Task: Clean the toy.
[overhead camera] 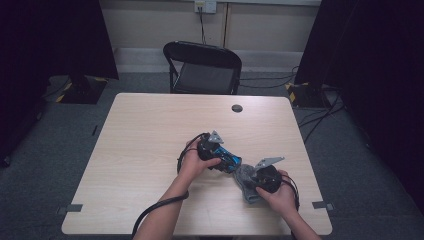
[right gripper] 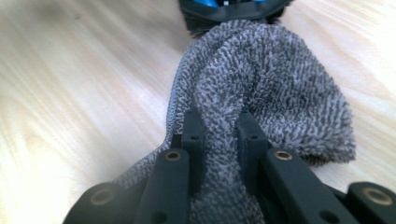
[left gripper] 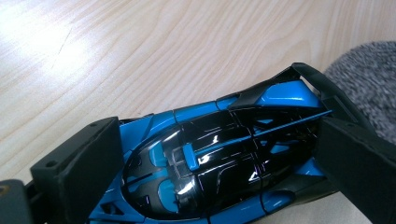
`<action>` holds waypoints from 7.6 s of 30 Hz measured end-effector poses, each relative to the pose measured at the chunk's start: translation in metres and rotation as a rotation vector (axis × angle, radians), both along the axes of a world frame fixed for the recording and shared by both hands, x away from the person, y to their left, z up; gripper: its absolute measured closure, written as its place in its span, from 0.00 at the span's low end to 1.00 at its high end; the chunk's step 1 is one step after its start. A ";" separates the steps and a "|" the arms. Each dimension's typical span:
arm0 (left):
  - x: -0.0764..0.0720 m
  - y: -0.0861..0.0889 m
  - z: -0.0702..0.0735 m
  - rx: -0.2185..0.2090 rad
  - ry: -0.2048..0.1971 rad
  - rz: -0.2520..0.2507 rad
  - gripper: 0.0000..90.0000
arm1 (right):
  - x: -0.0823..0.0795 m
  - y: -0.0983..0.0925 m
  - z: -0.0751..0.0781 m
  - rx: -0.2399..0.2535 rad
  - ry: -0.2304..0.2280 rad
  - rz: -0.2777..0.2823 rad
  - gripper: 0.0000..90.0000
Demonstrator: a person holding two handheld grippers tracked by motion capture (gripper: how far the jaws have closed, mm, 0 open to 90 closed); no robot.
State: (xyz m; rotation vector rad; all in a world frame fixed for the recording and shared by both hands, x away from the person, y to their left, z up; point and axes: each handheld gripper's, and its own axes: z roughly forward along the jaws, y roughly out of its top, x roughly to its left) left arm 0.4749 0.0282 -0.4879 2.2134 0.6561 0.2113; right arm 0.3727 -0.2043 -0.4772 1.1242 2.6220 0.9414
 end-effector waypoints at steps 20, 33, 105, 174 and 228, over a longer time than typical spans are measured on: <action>0.000 0.000 -0.001 -0.012 -0.005 0.003 0.01 | -0.011 0.017 0.000 0.066 0.034 0.099 0.85; -0.001 0.001 -0.002 -0.016 -0.007 0.003 0.01 | -0.019 -0.011 0.015 0.139 0.012 0.075 0.85; -0.002 0.002 -0.004 -0.034 -0.020 0.005 0.01 | 0.028 -0.018 -0.005 0.060 -0.011 -0.093 0.84; -0.003 0.004 -0.004 -0.041 -0.026 0.006 0.01 | -0.012 0.026 0.000 0.114 0.029 0.135 0.84; -0.003 0.003 -0.005 -0.041 -0.028 0.003 0.01 | 0.048 -0.028 -0.005 0.038 -0.082 -0.162 0.82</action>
